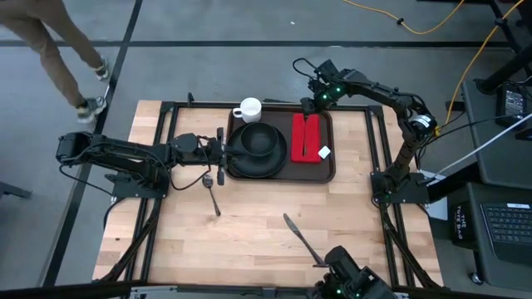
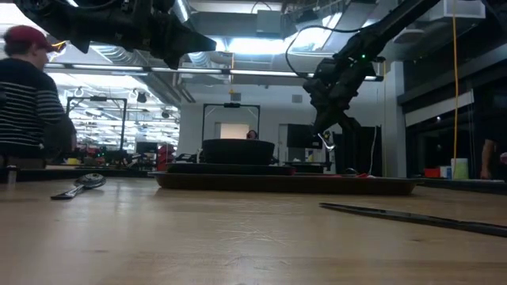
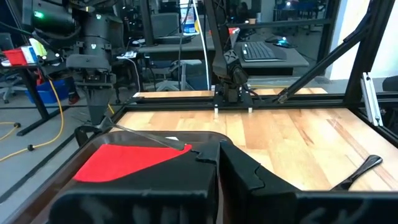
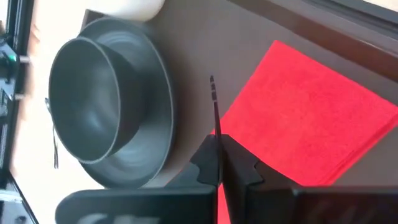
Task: Set up tray
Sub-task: Put the black fork on the red napkin on the brown serving tray
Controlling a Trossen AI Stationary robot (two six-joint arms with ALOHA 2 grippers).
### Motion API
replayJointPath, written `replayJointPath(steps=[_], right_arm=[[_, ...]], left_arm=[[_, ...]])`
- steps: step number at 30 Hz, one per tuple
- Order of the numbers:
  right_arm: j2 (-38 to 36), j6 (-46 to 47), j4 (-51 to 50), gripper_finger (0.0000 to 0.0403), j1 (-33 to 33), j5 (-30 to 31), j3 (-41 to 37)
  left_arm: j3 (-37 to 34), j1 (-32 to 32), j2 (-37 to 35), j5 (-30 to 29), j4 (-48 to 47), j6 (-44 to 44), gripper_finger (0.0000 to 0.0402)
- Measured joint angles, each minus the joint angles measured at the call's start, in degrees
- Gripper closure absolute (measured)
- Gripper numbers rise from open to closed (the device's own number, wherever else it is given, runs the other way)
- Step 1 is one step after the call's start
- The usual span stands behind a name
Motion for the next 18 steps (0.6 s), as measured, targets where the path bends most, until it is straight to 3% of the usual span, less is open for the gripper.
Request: replayJointPath(steps=[12, 18], right_arm=[[0.0, 4.0, 11.7, 0.0397, -0.2, -0.3, -10.0], [0.0, 3.7, 13.6, 0.0397, -0.2, 0.3, -10.9]], left_arm=[[0.0, 0.0, 0.0, 0.0, 0.0, 0.0, 0.0396], [0.0, 0.0, 0.0, 0.0, 0.0, -0.7, 0.04]])
